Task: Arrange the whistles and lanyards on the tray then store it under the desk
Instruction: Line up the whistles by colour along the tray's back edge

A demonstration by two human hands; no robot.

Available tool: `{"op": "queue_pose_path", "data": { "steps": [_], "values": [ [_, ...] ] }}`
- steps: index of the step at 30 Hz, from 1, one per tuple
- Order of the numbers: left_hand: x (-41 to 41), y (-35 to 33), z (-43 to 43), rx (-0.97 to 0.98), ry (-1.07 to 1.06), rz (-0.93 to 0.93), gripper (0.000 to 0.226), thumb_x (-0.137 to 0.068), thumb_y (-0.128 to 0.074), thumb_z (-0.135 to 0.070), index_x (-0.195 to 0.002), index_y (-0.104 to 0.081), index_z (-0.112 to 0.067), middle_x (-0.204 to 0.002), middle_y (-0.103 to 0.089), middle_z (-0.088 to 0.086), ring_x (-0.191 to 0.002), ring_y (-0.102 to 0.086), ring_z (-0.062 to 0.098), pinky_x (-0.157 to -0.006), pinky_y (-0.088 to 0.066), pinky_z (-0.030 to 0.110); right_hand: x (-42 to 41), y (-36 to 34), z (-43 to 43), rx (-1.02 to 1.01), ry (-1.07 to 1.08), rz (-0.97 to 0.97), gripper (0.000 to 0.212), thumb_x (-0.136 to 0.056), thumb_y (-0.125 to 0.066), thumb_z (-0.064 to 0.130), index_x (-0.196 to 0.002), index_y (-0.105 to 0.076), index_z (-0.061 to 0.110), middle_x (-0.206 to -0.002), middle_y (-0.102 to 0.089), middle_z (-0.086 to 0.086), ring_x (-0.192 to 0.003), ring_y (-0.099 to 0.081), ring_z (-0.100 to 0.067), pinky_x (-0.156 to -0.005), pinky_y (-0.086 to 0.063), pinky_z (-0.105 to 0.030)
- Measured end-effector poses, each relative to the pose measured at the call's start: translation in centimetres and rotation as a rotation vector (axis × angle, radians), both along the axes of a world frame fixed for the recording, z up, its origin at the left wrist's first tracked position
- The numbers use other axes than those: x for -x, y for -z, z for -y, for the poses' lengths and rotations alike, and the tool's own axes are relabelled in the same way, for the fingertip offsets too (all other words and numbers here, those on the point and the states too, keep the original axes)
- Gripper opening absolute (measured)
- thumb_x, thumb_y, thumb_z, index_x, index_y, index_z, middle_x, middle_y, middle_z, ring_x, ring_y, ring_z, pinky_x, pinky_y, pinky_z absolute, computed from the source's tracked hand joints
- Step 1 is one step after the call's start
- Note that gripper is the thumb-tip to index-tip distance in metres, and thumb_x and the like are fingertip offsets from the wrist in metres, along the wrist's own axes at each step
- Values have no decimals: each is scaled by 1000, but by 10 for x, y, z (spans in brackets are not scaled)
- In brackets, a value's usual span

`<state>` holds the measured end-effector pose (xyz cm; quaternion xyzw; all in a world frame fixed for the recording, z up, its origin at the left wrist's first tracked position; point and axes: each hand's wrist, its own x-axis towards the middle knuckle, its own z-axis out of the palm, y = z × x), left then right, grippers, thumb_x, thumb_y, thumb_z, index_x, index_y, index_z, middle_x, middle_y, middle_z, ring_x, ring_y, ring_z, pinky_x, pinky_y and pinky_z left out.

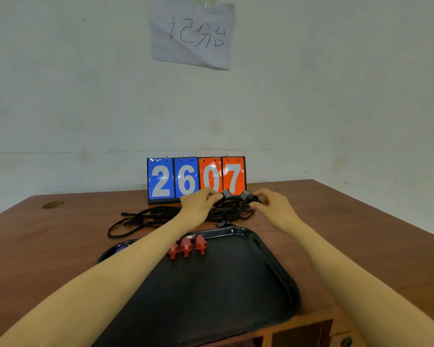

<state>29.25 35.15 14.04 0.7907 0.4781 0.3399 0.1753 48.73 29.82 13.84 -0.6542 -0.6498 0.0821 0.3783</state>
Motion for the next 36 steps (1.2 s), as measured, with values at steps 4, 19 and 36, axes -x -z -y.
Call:
{"op": "queue_pose_path", "data": {
  "steps": [4,19,36],
  "values": [
    [20,2,28,89,35,80,30,-89,-56,-39,-114,-55,-22,-111,-62,-5,-111,-55,15,-109,-32,44,21,-3,27,-72,-39,-40,24,-86,-64,22,-108,-57,17,-102,-63,1,-94,-58,-13,-75,-41,-17],
    [54,16,74,85,-92,75,35,-87,-57,-44,-117,-55,-27,-108,-64,-4,-108,-55,15,-97,-27,33,58,4,58,54,-168,93,23,-90,-58,24,-113,-61,22,-97,-59,7,-80,-53,-2,-64,-35,-9],
    [59,29,51,106,-120,-25,37,-87,-56,-45,-119,-55,-25,-112,-63,-5,-111,-54,13,-91,-21,29,49,18,13,412,-311,316,18,-91,-56,11,-102,-62,23,-108,-58,6,-104,-55,-10,-97,-43,-26]
  ]
}}
